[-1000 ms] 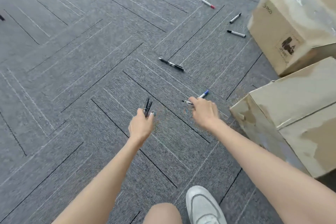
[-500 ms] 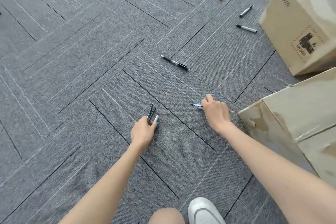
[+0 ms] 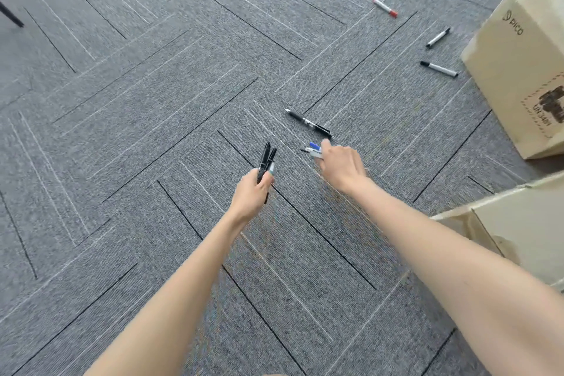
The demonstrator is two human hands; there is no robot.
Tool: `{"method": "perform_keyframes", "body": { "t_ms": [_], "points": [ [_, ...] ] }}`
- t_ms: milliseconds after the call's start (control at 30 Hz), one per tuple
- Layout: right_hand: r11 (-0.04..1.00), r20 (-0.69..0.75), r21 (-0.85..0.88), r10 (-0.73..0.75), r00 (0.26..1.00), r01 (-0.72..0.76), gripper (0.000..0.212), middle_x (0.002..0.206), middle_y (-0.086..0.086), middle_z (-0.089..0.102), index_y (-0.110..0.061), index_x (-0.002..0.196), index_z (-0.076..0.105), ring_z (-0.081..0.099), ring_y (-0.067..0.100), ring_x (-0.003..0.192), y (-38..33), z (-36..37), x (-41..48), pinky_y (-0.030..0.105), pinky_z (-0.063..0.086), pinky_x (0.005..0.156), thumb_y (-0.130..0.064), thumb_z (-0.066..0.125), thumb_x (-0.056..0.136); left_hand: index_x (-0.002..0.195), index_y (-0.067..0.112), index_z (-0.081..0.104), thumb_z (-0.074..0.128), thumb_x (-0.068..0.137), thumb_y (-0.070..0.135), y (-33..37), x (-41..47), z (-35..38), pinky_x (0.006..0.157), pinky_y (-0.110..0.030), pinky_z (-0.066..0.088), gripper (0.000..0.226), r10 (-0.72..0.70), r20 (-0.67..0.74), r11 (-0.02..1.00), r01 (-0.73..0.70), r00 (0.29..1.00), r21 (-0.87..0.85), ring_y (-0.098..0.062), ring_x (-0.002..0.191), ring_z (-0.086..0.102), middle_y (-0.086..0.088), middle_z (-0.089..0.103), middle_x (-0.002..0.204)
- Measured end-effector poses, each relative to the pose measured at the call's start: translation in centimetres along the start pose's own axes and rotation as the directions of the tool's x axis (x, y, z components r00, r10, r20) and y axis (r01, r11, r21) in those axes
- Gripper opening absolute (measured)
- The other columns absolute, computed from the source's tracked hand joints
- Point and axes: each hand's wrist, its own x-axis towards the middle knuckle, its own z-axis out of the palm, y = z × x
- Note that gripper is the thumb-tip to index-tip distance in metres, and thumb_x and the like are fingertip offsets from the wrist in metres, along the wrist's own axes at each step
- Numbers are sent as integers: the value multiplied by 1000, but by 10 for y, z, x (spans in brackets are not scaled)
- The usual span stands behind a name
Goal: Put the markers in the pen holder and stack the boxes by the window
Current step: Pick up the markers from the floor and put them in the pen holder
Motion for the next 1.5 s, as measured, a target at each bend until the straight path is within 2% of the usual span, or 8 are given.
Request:
{"method": "perform_keyframes", "body": {
  "t_ms": [300, 500, 667, 800, 933, 1033, 1300, 1500],
  "points": [
    [992, -30, 33, 126, 992, -125, 36, 76, 4, 56, -5, 117, 43, 48, 16, 56, -1, -2, 60, 28, 38, 51, -33, 51, 96, 104, 11, 49, 31, 104, 27, -1, 17, -14, 58, -19, 39, 23, -38, 29, 993, 41, 999, -107, -7, 67, 44, -2, 50, 88],
    [987, -10, 28, 157, 988, -156, 18, 73, 4, 53, -4, 109, 48, 44, 16, 51, -9, 8, 69, 29, 40, 48, -18, 42, 99, 102, 14, 49, 31, 104, 27, 2, 23, -14, 54, -18, 38, 22, -39, 57, 987, 48, 998, -150, -5, 60, 39, 3, 47, 78],
    [989, 66, 74, 126, 990, -131, 31, 76, 1, 50, -2, 102, 54, 36, 7, 47, -19, 2, 36, 19, 29, 42, -31, 48, 97, 112, 7, 49, 35, 103, 22, 17, 14, -12, 64, -24, 48, 22, -67, 92, 976, 84, 994, -202, -9, 66, 48, 0, 50, 79],
    [981, 95, 131, 134, 986, -146, 37, 74, 0, 54, -4, 102, 61, 44, 8, 49, -27, -35, -3, 19, 38, 46, -39, 50, 95, 114, 11, 52, 38, 101, 15, 52, -14, -20, 64, -23, 48, 19, -47, 102, 958, 74, 994, -276, -8, 63, 51, -1, 55, 79],
    [956, 128, 223, 164, 978, -190, 33, 65, -5, 46, -6, 93, 62, 42, 5, 49, -41, -102, -44, 17, 38, 47, -37, 51, 95, 112, 15, 52, 39, 101, 14, 104, -59, -36, 59, -18, 49, 18, -33, 142, 943, 78, 989, -324, -5, 61, 53, -3, 60, 89],
    [923, 165, 307, 187, 968, -231, 30, 73, 0, 59, -6, 90, 64, 47, 9, 52, -51, -169, -74, 16, 37, 45, -35, 55, 93, 115, 12, 51, 37, 101, 13, 158, -96, -54, 61, -19, 52, 20, -15, 168, 950, 67, 986, -304, -7, 67, 58, -5, 63, 94],
    [818, 222, 449, 287, 932, -359, 40, 59, -2, 55, -15, 65, 58, 45, 10, 46, -63, -394, -113, 23, 41, 44, -45, 55, 91, 105, 15, 51, 35, 103, 14, 364, -177, -125, 65, -20, 49, 16, 20, 251, 979, 32, 968, -202, -10, 70, 58, 0, 60, 84],
    [771, 217, 460, 383, 898, -440, 48, 50, -2, 49, -13, 56, 58, 42, 11, 42, -64, -559, -121, 20, 28, 40, -46, 55, 91, 110, 10, 50, 32, 103, 12, 525, -203, -171, 61, -21, 43, 19, 6, 273, 995, 21, 962, -97, -8, 60, 46, 1, 49, 75]
  ]
}}
